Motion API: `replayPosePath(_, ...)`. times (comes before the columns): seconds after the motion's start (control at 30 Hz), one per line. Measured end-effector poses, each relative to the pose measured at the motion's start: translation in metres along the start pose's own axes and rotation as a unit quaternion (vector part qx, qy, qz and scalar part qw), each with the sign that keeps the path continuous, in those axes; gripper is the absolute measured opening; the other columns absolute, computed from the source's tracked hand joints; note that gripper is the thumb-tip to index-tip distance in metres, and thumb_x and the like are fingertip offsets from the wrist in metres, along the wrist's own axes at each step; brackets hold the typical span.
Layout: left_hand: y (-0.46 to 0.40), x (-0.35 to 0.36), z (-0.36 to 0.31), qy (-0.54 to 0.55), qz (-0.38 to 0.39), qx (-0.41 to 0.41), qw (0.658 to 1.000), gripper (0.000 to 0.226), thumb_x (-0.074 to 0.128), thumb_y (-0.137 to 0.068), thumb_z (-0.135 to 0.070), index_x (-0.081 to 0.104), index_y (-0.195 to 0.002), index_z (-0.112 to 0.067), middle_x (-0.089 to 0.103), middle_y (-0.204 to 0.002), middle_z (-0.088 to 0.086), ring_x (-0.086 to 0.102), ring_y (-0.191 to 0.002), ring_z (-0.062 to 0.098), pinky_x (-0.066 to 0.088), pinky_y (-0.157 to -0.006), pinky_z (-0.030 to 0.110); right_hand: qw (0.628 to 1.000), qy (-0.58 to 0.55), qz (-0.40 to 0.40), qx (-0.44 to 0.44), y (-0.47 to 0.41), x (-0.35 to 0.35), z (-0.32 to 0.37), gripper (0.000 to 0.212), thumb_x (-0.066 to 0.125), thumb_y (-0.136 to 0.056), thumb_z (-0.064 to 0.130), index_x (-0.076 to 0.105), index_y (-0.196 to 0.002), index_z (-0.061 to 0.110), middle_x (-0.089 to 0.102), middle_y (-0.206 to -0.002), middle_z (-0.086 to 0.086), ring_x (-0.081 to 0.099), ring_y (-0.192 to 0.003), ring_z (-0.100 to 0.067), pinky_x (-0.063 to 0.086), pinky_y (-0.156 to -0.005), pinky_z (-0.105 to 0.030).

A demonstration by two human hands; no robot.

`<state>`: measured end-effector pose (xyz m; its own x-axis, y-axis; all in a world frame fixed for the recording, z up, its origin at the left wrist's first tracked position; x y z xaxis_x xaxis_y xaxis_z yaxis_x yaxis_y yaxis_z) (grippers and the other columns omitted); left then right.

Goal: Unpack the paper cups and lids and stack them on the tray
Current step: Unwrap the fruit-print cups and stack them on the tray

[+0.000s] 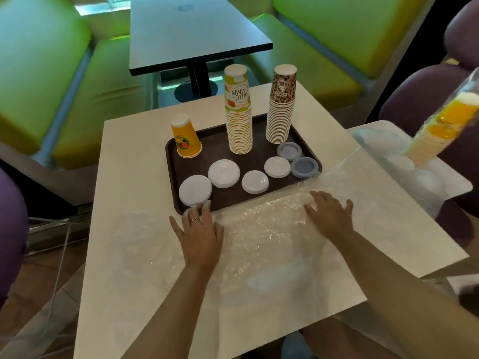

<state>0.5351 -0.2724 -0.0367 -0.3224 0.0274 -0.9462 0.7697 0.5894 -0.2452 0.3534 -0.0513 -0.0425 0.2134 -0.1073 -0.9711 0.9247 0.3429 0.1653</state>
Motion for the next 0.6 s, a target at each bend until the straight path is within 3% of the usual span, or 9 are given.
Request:
replayPosePath(0.07,-0.014,-0.007,-0.02,0.041,0.007,0.016,0.999,0.05,0.068,-0.078,-0.014,0.056,-0.126,-0.01,0.059,-0.12,0.018,0.054,-0.113,0.038,0.027,-0.104,0.064,0.999,-0.023,-0.045,-0.016,0.003,-0.012,0.0,0.041,0.04,-0.099,0.039,0.047,-0.136,0.023,0.044,-0.144,-0.001,0.049,-0.125,-0.021,0.011,-0.112,-0.049)
replayPosePath(0.23,-0.048,-0.024,-0.077,0.144,0.023,0.037,0.989,0.048,0.053,-0.093,-0.023,0.043,-0.139,-0.016,0.045,-0.143,0.01,0.039,-0.133,0.027,0.03,-0.112,0.051,0.986,-0.083,-0.135,-0.052,-0.001,-0.044,-0.001,0.03,0.047,-0.097,0.03,0.06,-0.121,0.019,0.058,-0.128,-0.001,0.057,-0.112,-0.02,0.013,-0.11,-0.044)
replayPosePath(0.5,-0.096,-0.031,-0.183,0.195,-0.013,0.129,0.972,0.047,0.052,-0.094,-0.026,0.043,-0.137,-0.012,0.045,-0.142,0.013,0.044,-0.128,0.031,0.041,-0.102,0.049,0.952,-0.181,-0.232,-0.078,-0.02,-0.094,-0.049,0.023,0.055,-0.093,0.021,0.066,-0.112,0.013,0.064,-0.116,-0.006,0.062,-0.1,-0.024,0.044,-0.094,-0.047)
replayPosePath(0.6,-0.107,-0.029,-0.229,0.23,-0.011,0.143,0.963,0.046,0.051,-0.094,-0.025,0.043,-0.137,-0.012,0.045,-0.14,0.015,0.047,-0.121,0.034,0.044,-0.097,0.05,0.94,-0.213,-0.26,-0.059,-0.032,-0.113,-0.08,0.024,0.056,-0.092,0.021,0.065,-0.114,0.012,0.064,-0.115,-0.008,0.061,-0.1,-0.024,0.049,-0.09,-0.048)
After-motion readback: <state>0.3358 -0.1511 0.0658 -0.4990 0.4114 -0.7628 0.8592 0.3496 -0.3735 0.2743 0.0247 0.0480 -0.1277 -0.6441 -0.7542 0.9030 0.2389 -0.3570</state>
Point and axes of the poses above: each hand's wrist, its own y-axis away from the middle knuckle, its own x-axis out of the palm, z = x × y, the point moved 1 cm from there along -y, towards the middle knuckle
